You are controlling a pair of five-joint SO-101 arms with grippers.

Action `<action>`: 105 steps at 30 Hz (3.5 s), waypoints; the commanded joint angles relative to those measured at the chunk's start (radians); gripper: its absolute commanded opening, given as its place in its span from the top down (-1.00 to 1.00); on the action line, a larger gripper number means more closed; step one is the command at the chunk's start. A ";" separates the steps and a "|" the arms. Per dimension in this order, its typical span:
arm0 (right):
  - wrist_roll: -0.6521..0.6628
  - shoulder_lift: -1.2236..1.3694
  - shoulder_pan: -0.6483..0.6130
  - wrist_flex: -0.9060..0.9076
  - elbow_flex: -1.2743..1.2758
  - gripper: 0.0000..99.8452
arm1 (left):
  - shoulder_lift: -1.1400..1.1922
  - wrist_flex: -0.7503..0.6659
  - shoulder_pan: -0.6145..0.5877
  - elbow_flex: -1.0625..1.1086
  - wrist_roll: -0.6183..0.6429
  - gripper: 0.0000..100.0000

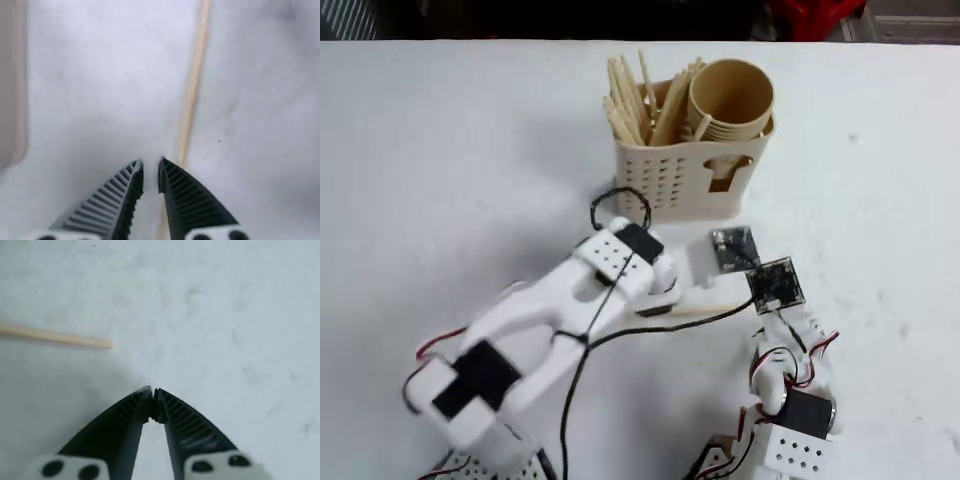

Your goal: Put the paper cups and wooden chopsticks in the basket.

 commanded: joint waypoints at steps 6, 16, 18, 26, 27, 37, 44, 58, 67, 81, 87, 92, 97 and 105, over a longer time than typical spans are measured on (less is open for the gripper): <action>-0.002 0.005 -0.002 -0.010 0.009 0.96 | 0.217 0.035 -0.019 -0.124 -0.058 0.85; -0.002 0.005 -0.001 -0.010 0.009 0.96 | 0.022 0.041 -0.093 -0.100 0.055 0.94; -0.002 0.005 -0.001 -0.010 0.009 0.96 | -0.070 0.015 -0.107 -0.026 0.061 0.90; -0.002 0.005 -0.002 -0.010 0.009 0.96 | -0.214 -0.032 0.021 0.152 0.064 0.76; -0.002 0.005 -0.002 -0.010 0.009 0.96 | -0.203 -0.032 0.024 0.152 0.064 0.75; -0.002 0.005 -0.002 -0.010 0.009 0.96 | 0.044 -0.018 0.038 0.023 0.066 0.65; -0.002 0.005 -0.002 -0.010 0.009 0.96 | 0.176 -0.020 0.019 -0.074 0.158 0.69; -0.002 0.005 -0.002 -0.010 0.009 0.96 | 0.189 -0.020 -0.110 -0.152 0.235 0.96; -0.002 0.005 -0.002 -0.010 0.009 0.96 | -0.025 -0.020 -0.125 -0.041 0.229 0.96; -0.002 0.005 0.001 -0.010 0.009 0.96 | -0.796 -0.187 -0.128 0.176 0.233 0.96; -0.002 0.005 -0.001 -0.010 0.009 0.96 | -0.814 -0.430 -0.128 0.021 0.236 0.95; -0.002 0.005 -0.001 -0.010 0.009 0.96 | -0.697 -0.717 -0.130 -0.170 0.348 0.95; -0.002 0.005 -0.001 -0.010 0.009 0.96 | -0.456 -0.792 -0.130 -0.410 0.354 0.95; -0.002 0.005 -0.001 -0.010 0.009 0.96 | -0.185 -0.744 -0.203 -0.632 0.539 0.95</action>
